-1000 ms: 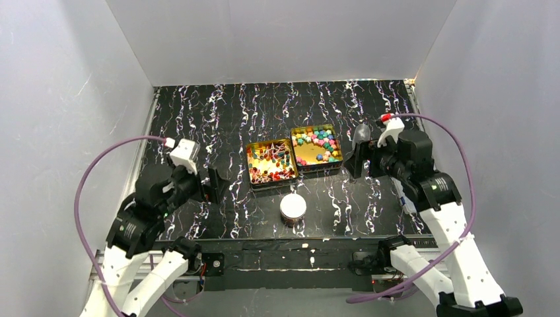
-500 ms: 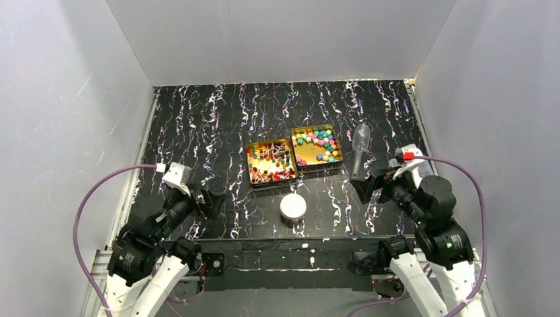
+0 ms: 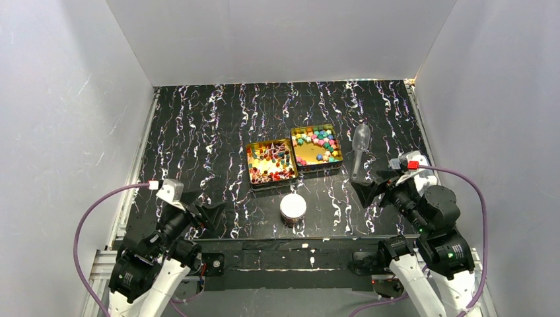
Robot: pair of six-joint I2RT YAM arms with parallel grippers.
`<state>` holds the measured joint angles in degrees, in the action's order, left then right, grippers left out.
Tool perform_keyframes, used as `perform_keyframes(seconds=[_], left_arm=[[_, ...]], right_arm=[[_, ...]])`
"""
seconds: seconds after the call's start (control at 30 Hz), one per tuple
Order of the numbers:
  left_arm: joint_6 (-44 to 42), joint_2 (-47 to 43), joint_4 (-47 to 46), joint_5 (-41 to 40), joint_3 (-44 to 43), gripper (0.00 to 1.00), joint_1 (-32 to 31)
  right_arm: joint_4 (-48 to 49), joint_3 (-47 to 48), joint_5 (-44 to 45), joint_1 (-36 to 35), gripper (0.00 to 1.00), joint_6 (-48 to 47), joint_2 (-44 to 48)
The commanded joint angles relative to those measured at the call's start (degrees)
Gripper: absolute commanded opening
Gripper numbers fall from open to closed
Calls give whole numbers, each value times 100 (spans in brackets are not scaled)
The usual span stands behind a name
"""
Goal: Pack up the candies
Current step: Reset both arms
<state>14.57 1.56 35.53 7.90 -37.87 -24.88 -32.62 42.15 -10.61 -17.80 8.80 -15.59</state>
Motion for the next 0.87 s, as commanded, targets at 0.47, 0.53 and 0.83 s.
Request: perform_keyframes(seconds=[0.47, 0.53, 0.83], left_arm=[[-21, 73, -262, 323, 80, 98, 19], [90, 72, -274, 123, 69, 98, 19], [415, 347, 18, -426, -210, 98, 19]], right_arm=[[361, -57, 12, -39, 98, 17, 151], [370, -58, 23, -39, 98, 20, 153], [358, -58, 28, -39, 98, 21, 144]])
